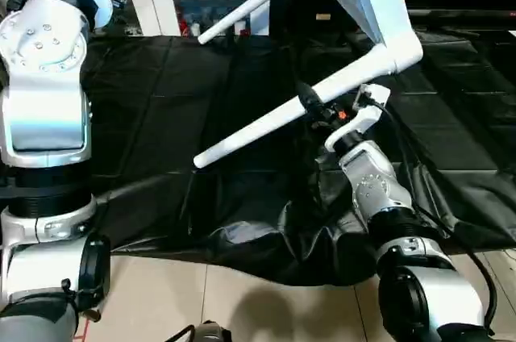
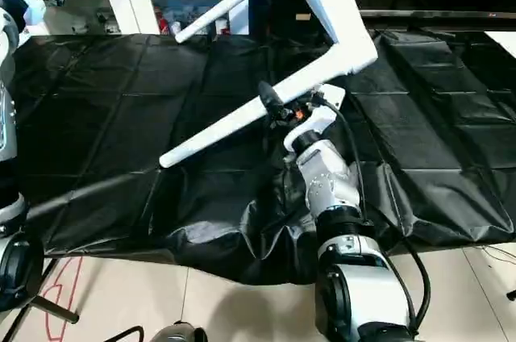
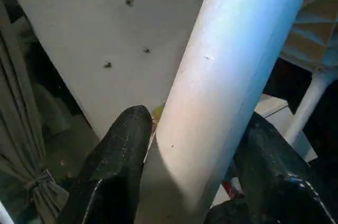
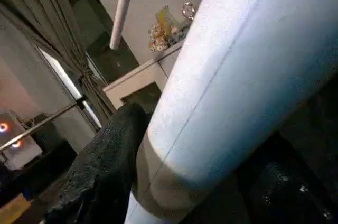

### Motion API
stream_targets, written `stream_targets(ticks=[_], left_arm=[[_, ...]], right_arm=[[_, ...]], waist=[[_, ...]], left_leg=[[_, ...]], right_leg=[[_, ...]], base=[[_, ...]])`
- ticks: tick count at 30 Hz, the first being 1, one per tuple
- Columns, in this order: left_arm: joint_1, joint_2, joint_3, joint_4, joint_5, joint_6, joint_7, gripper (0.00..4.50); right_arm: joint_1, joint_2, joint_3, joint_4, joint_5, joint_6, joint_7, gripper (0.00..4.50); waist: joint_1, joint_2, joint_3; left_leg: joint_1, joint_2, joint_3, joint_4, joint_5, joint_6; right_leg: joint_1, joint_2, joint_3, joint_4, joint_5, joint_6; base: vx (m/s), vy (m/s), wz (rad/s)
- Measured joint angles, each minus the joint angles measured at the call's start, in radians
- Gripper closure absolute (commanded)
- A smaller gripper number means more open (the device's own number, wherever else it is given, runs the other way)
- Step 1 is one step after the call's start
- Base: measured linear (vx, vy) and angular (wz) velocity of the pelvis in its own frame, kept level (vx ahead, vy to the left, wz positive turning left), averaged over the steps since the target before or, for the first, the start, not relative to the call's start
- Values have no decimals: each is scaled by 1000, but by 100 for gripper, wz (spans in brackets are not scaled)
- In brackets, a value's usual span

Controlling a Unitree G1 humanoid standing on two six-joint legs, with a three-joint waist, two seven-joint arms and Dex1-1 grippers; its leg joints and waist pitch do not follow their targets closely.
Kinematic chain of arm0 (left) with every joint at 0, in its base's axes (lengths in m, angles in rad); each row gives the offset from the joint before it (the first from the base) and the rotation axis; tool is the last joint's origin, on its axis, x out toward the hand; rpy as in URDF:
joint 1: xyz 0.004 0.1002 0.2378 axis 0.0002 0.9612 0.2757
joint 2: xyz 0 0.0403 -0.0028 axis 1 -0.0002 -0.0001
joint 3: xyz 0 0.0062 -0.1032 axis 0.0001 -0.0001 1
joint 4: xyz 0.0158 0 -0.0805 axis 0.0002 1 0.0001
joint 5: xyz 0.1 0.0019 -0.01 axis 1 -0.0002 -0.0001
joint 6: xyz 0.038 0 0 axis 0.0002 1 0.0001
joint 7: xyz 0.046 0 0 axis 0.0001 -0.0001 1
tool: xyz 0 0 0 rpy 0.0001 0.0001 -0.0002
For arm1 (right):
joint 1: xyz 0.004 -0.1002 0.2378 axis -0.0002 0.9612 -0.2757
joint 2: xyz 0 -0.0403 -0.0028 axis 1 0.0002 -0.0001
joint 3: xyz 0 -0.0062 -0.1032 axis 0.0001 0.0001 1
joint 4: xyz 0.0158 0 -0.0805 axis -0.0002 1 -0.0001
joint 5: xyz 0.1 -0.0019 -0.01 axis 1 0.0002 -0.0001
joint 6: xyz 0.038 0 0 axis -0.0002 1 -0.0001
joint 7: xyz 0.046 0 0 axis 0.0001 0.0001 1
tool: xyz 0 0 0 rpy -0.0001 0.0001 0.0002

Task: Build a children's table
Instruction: Flip table

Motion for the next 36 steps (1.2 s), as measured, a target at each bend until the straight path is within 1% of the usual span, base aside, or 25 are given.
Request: stream_targets(ticks=[5,8,11,12,14,15,17,18,20,21,23,27,32,33,34,35,36], left_arm=[[37,-7,41,-24,-17,-1,25,226],[89,-26,86,-45,-43,-26,57,229],[172,-55,140,-60,-79,-60,81,231],[216,-72,159,-66,-90,-72,91,241],[269,-88,178,-50,-103,-80,97,246],[314,-104,180,-35,-115,-82,98,257],[369,-130,183,-1,-138,-82,99,271],[394,-146,185,24,-151,-82,103,275],[423,-155,185,50,-167,-83,109,278],[432,-157,186,62,-171,-83,109,278],[436,-157,186,62,-174,-88,110,278],[439,-155,185,68,-174,-101,110,278],[454,-137,180,70,-175,-114,117,278],[459,-135,180,72,-175,-114,117,243],[463,-131,180,74,-176,-115,117,222],[470,-122,176,74,-174,-117,114,208],[491,-106,145,75,-164,-118,96,208]], right_arm=[[3,-2,4,-61,-3,-1,2,230],[24,-12,28,-155,-18,-1,-1,237],[67,-43,68,-310,-48,5,-9,239],[87,-55,81,-379,-65,9,-11,243],[101,-71,91,-460,-80,16,-19,244],[115,-81,98,-515,-87,29,-29,252],[148,-87,116,-598,-106,46,-47,262],[172,-89,130,-646,-121,57,-59,266],[204,-92,152,-705,-148,75,-79,272],[222,-93,162,-735,-159,86,-93,273],[248,-92,169,-770,-166,106,-111,275],[278,-76,181,-813,-181,117,-143,275],[272,-68,199,-798,-197,118,-174,275],[269,-68,202,-791,-200,117,-175,240],[264,-68,205,-783,-202,116,-175,219],[261,-68,211,-773,-215,111,-175,205],[265,-71,227,-742,-237,118,-175,205]], waist=[[0,-1,0],[1,-1,1],[5,-3,0],[6,-6,0],[6,-15,-2],[6,-23,-3],[6,-36,-3],[7,-45,-2],[8,-57,-3],[8,-58,-1],[8,-63,-5],[0,-65,-6],[-15,-63,-9],[-18,-63,-10],[-21,-63,-10],[-24,-63,-10],[-27,-63,-10]], left_leg=[[0,0,0,-1,0,0],[0,0,0,-1,0,0],[-1,0,1,-2,0,0],[0,0,1,-2,0,0],[0,1,1,-2,0,0],[0,1,0,-3,0,0],[0,2,-1,-3,0,0],[0,3,-2,-3,0,-1],[0,3,-4,-4,0,-1],[0,3,-6,-4,0,-1],[1,2,-6,-7,0,-1],[4,1,-5,-11,-1,0],[7,0,-5,-14,-1,0],[8,0,-6,-15,-1,0],[9,0,-5,-15,-1,0],[12,0,-5,-16,-1,0],[16,-1,-6,-17,-1,0]], right_leg=[[0,0,0,0,0,0],[-1,0,0,-1,0,0],[0,0,0,-2,-2,1],[0,0,0,-1,-3,1],[0,1,0,-1,-4,1],[0,1,-1,-2,-4,2],[1,3,-1,-3,-4,2],[2,4,-2,-4,-3,2],[4,4,-3,-7,-2,2],[3,5,-4,-13,-1,3],[7,5,-3,-20,1,5],[13,5,-2,-32,6,13],[14,5,-3,-33,10,8],[15,5,-3,-33,10,8],[16,5,-3,-33,10,8],[19,5,-3,-34,9,9],[22,5,-1,-35,6,13]], base=[[0,0,0],[0,0,0],[0,0,0],[0,0,0],[0,0,0],[0,0,0],[0,0,0],[0,0,0],[0,0,0],[0,0,0],[0,0,0],[0,0,0],[0,0,0],[0,0,0],[0,0,0],[0,0,0],[0,0,0]])
